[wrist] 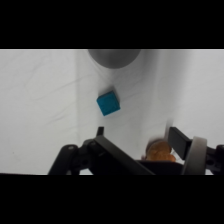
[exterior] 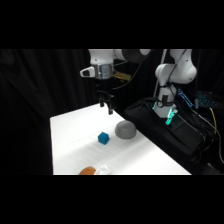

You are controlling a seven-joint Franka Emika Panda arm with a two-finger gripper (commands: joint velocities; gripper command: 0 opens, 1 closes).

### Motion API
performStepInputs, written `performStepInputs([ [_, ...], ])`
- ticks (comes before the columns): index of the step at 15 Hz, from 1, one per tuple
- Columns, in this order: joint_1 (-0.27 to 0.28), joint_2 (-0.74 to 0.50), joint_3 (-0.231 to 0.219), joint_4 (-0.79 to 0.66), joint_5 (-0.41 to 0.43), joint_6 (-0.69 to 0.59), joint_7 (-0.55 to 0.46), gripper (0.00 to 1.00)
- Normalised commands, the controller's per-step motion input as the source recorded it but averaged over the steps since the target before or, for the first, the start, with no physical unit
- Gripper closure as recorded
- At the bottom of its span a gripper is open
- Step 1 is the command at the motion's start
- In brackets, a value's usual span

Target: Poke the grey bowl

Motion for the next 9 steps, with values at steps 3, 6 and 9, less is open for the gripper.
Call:
performStepInputs([
  [3, -0.01, -0.18, 0.017, -0.2, 0.059, 0.07, -0.02, 0.0],
  [6, -0.025, -0.42, 0.0, -0.52, 0.099, 0.24, -0.06, 0.0],
  [9, -0.047, -0.56, -0.028, -0.69, 0.106, 0.36, -0.05, 0.0],
])
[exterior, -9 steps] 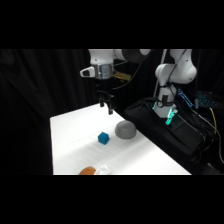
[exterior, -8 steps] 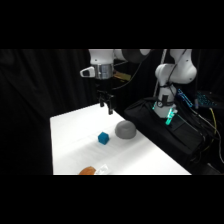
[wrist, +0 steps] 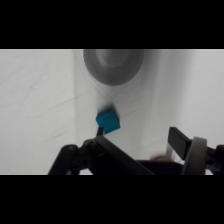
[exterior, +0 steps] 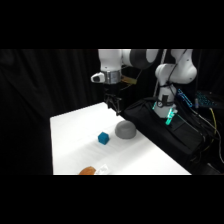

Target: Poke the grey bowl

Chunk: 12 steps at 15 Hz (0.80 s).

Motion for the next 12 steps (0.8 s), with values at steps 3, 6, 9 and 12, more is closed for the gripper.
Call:
performStepInputs([
  [3, -0.076, -0.56, -0.057, -0.65, 0.084, 0.32, -0.03, 0.0],
  [6, -0.119, -0.44, -0.091, -0.46, 0.045, 0.24, -0.03, 0.32],
  [9, -0.113, -0.33, -0.074, -0.33, 0.02, 0.19, -0.03, 0.55],
  [12, -0.078, -0.21, -0.048, -0.24, 0.026, 0.18, -0.06, 0.9],
])
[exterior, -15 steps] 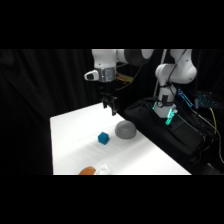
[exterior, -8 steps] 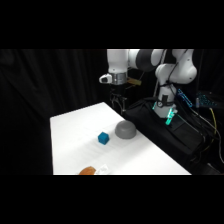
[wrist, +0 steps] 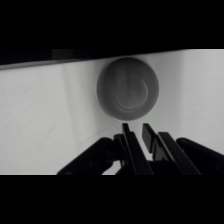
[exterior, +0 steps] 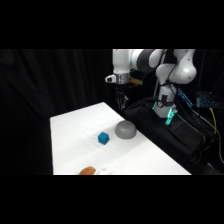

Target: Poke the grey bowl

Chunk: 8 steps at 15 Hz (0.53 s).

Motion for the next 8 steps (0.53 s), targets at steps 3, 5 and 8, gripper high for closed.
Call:
performStepInputs([
  [3, -0.035, -0.04, -0.028, -0.19, 0.059, 0.3, -0.06, 1.0],
  [5, 0.011, 0.18, -0.036, -0.15, 0.144, 0.44, -0.1, 1.0],
  [8, 0.017, 0.35, -0.005, -0.05, 0.12, 0.57, -0.04, 1.0],
])
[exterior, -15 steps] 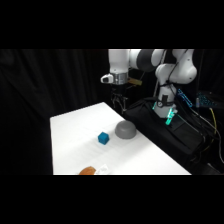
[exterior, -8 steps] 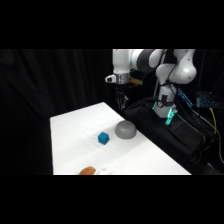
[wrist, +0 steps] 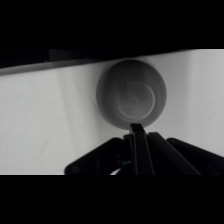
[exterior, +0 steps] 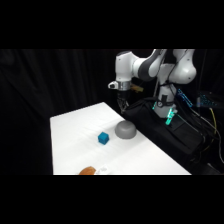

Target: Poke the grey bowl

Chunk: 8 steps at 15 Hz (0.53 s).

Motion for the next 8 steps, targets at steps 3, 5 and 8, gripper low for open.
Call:
performStepInputs([
  [3, 0.01, 0.47, 0.012, 0.0, 0.113, 0.58, 0.0, 1.0],
  [5, 0.011, 0.46, 0.017, 0.0, 0.137, 0.48, 0.0, 1.0],
  [8, 0.02, 0.39, 0.049, 0.01, 0.195, 0.32, -0.05, 1.0],
])
